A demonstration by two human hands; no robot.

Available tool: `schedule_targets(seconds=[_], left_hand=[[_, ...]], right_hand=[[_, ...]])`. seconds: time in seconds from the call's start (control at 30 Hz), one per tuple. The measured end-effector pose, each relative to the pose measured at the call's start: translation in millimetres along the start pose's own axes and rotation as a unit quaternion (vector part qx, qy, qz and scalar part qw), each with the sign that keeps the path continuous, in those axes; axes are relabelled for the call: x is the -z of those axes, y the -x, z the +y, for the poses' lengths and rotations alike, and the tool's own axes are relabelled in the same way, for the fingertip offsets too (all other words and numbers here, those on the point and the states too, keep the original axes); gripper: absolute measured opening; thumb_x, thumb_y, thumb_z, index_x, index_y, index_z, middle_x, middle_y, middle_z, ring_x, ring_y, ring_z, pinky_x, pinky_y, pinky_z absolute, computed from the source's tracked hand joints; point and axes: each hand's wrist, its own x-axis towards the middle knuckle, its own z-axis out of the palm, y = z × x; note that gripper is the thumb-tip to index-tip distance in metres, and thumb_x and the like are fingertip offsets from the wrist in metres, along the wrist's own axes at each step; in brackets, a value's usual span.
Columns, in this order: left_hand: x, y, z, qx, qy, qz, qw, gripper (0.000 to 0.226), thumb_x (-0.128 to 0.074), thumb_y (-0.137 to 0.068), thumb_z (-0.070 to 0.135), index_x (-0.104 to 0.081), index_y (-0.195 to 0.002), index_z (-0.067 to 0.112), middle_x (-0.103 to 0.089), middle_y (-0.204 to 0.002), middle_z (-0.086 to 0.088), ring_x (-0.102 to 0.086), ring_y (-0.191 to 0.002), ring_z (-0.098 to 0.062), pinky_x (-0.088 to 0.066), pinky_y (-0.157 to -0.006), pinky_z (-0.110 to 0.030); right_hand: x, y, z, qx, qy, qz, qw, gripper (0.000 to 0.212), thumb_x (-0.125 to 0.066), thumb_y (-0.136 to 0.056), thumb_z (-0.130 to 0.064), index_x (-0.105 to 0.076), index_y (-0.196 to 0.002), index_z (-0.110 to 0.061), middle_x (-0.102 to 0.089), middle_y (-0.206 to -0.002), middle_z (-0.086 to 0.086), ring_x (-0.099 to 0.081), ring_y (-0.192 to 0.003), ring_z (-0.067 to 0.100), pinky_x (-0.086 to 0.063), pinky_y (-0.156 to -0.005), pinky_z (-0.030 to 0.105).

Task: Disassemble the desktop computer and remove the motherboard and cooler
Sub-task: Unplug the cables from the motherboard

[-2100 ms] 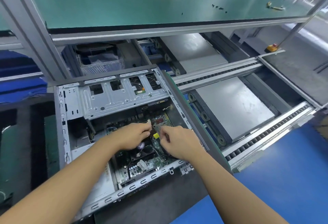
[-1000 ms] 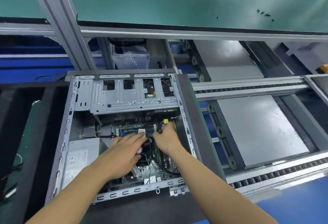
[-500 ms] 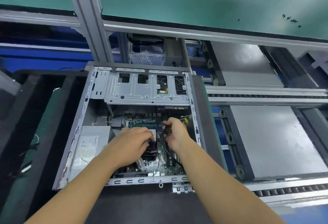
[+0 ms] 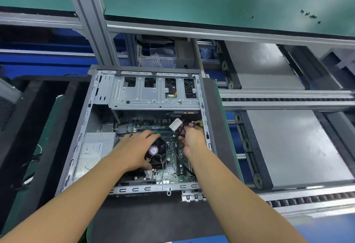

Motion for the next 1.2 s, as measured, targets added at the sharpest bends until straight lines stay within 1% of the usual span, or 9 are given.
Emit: schedule_targets(seconds=[0.17, 0.37, 0.5, 0.6, 0.7, 0.87, 0.97, 1.07, 1.2], left_hand=[[8.6, -6.8, -6.5, 0.018, 0.092, -0.022, 0.995, 0.087, -0.075, -0.076, 0.052, -0.033, -0.15, 0.035, -0.028, -0.152, 0.012, -0.043, -0.133, -0.016, -0.035, -0.11, -0.046], [12.4, -3.9, -0.8, -0.018, 0.064, 0.091, 0.994, 0.025, -0.066, -0.088, 0.043, -0.066, -0.113, 0.044, -0.043, -0.124, 0.017, -0.047, -0.118, -0.009, -0.037, -0.097, -0.04], [18.9, 2.0, -2.9, 0.002, 0.124, 0.149, 0.981, 0.011, -0.062, -0.092, 0.038, -0.071, -0.099, 0.042, -0.049, -0.108, 0.022, -0.057, -0.093, -0.004, -0.049, -0.074, -0.03], [25.5, 3.0, 0.1, -0.02, 0.168, 0.192, 0.967, 0.013, -0.069, -0.09, 0.038, -0.075, -0.1, 0.036, -0.052, -0.105, 0.018, -0.053, -0.091, -0.003, -0.049, -0.081, -0.028], [31.2, 5.0, 15.5, -0.099, 0.225, 0.118, 0.962, 0.014, -0.071, -0.088, 0.037, -0.076, -0.1, 0.034, -0.058, -0.105, 0.019, -0.055, -0.095, 0.0, -0.045, -0.089, -0.024], [14.2, 9.4, 45.0, -0.156, 0.162, -0.034, 0.974, 0.02, -0.065, -0.094, 0.035, -0.074, -0.107, 0.024, -0.067, -0.11, 0.006, -0.06, -0.097, -0.011, -0.047, -0.088, -0.027], [13.1, 8.2, 61.2, -0.129, 0.079, -0.133, 0.979, 0.025, -0.051, -0.101, 0.03, -0.065, -0.112, 0.012, -0.066, -0.109, -0.01, -0.061, -0.095, -0.028, -0.052, -0.086, -0.04], [29.0, 5.6, 64.0, -0.105, 0.021, -0.233, 0.967, 0.02, -0.04, -0.101, 0.017, -0.057, -0.107, 0.008, -0.061, -0.105, -0.014, -0.053, -0.085, -0.028, -0.049, -0.081, -0.041], [44.4, 9.9, 51.4, -0.092, 0.074, -0.186, 0.975, 0.048, -0.038, -0.095, 0.005, -0.06, -0.129, 0.029, -0.068, -0.105, -0.002, -0.063, -0.086, -0.022, -0.051, -0.074, -0.034]], right_hand=[[-0.9, 0.4, -0.1, 0.046, 0.005, 0.001, 0.999, 0.017, -0.044, -0.101, 0.001, -0.047, -0.107, -0.015, -0.054, -0.087, 0.0, -0.047, -0.063, 0.009, -0.042, -0.042, 0.014], [-0.2, 10.1, 7.3, 0.047, 0.22, -0.061, 0.972, 0.027, -0.039, -0.095, 0.002, -0.054, -0.114, -0.011, -0.057, -0.103, 0.008, -0.056, -0.085, 0.019, -0.053, -0.088, 0.039], [6.2, 23.1, 0.5, 0.013, 0.309, -0.07, 0.948, 0.039, -0.043, -0.1, -0.013, -0.039, -0.138, -0.009, -0.053, -0.1, 0.004, -0.055, -0.087, 0.017, -0.057, -0.079, 0.04], [12.4, 40.2, -5.4, 0.024, 0.403, -0.092, 0.91, 0.07, -0.046, -0.098, -0.047, -0.02, -0.153, -0.011, -0.057, -0.106, 0.004, -0.059, -0.092, 0.018, -0.055, -0.073, 0.035], [20.2, 57.1, -10.5, 0.009, 0.444, -0.158, 0.882, 0.099, -0.049, -0.082, -0.074, -0.01, -0.155, -0.02, -0.059, -0.122, 0.007, -0.067, -0.1, 0.022, -0.06, -0.073, 0.036], [26.4, 61.8, -17.6, 0.055, 0.481, -0.136, 0.864, 0.069, -0.042, -0.097, -0.045, -0.018, -0.153, -0.013, -0.06, -0.117, 0.008, -0.066, -0.091, 0.021, -0.059, -0.083, 0.043], [26.0, 67.5, -18.4, 0.12, 0.595, -0.142, 0.782, 0.062, -0.045, -0.097, -0.037, -0.028, -0.15, -0.01, -0.05, -0.136, 0.013, -0.057, -0.112, 0.026, -0.048, -0.095, 0.037], [27.4, 75.3, -13.4, 0.144, 0.689, -0.145, 0.695, 0.054, -0.044, -0.099, -0.033, -0.033, -0.147, -0.009, -0.032, -0.15, 0.016, -0.043, -0.132, 0.036, -0.038, -0.108, 0.041], [30.1, 83.2, -10.0, 0.226, 0.734, -0.098, 0.633, 0.044, -0.047, -0.1, -0.02, -0.034, -0.14, -0.004, -0.035, -0.143, 0.018, -0.041, -0.128, 0.035, -0.037, -0.104, 0.04]])
